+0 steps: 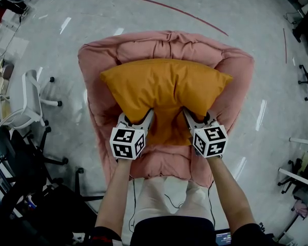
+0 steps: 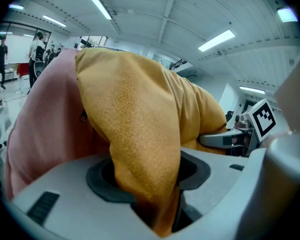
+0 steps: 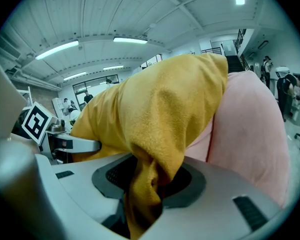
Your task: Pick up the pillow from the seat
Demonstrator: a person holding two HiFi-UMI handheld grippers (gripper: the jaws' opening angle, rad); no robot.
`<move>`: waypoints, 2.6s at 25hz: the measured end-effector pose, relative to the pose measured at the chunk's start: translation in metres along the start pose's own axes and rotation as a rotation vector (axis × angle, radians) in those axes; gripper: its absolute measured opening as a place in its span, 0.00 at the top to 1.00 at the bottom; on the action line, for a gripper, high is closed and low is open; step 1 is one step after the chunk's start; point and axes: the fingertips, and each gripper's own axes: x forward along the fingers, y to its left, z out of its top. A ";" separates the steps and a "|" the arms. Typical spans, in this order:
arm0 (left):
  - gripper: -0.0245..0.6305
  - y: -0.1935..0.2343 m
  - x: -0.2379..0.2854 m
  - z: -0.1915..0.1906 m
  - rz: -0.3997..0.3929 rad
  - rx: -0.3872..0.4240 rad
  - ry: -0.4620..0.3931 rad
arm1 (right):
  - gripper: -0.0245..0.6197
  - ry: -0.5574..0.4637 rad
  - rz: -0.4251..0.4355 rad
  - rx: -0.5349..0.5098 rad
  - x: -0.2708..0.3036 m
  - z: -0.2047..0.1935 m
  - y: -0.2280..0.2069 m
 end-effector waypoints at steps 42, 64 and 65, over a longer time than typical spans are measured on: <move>0.61 -0.106 -0.143 0.073 0.122 0.018 -0.135 | 0.69 -0.131 0.138 -0.096 -0.148 0.083 0.047; 0.60 -0.192 -0.213 0.103 0.237 0.025 -0.242 | 0.67 -0.211 0.286 -0.187 -0.239 0.123 0.050; 0.60 -0.196 -0.216 0.104 0.245 0.024 -0.247 | 0.67 -0.214 0.295 -0.192 -0.243 0.125 0.050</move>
